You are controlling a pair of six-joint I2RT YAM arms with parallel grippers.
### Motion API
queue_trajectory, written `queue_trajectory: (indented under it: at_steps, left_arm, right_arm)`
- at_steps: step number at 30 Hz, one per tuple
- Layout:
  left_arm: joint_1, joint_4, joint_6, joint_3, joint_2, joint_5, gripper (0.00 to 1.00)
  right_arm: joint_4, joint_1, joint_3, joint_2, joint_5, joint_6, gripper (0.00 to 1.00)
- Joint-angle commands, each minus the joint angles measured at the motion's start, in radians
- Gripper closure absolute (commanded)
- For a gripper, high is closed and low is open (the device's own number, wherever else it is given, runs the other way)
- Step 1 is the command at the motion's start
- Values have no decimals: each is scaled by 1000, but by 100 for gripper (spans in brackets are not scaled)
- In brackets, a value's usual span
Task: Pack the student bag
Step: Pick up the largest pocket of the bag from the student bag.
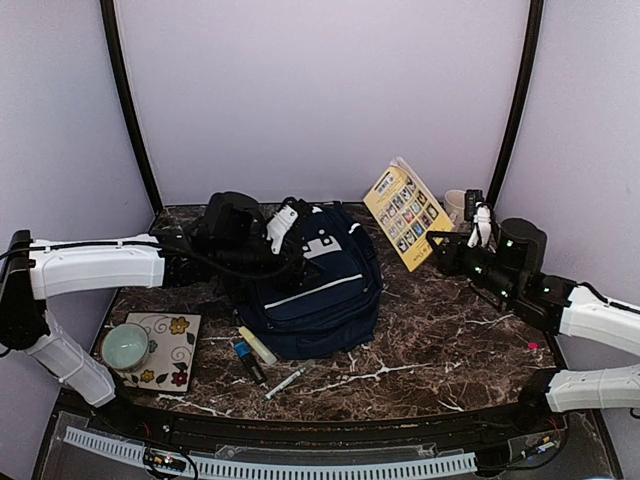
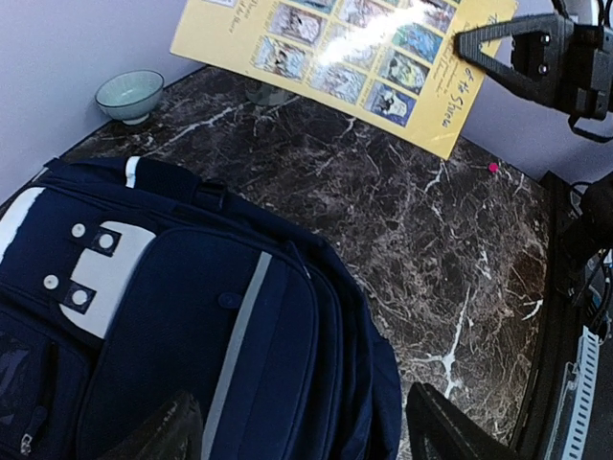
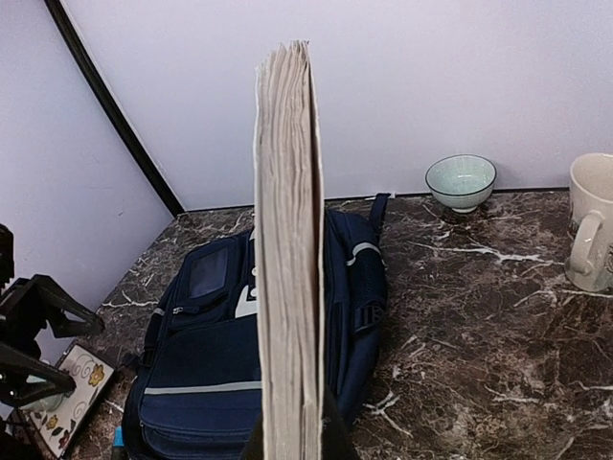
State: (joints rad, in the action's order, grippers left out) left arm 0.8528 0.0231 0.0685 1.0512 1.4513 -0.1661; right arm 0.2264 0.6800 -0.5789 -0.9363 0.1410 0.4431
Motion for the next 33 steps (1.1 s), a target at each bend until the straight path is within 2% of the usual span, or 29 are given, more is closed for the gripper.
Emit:
queue_trajectory:
  at_steps: [1, 7, 13, 22, 25, 26, 27, 33]
  left_arm:
    - [71, -103, -78, 70, 83, 37, 23]
    - [129, -118, -77, 126, 219, 37, 26]
    - [153, -152, -68, 247, 383, 86, 41]
    - [158, -164, -88, 299, 470, 123, 60]
    - [158, -160, -92, 302, 480, 116, 80]
    - [158, -151, -93, 300, 480, 114, 95]
    - [158, -144, -91, 299, 477, 117, 100]
    - [157, -25, -57, 253, 404, 237, 100]
  right_arm:
    - [-12, 3, 19, 55, 45, 6, 100]
    - [-35, 3, 33, 70, 53, 15, 100]
    - [-52, 3, 44, 82, 51, 32, 100]
    - [-60, 3, 93, 120, 23, 66, 100]
    - [-75, 3, 100, 128, 27, 80, 100]
    - [-82, 3, 102, 134, 30, 86, 100]
    - [-86, 3, 106, 141, 31, 93, 100]
    - [-110, 3, 142, 189, 25, 169, 100]
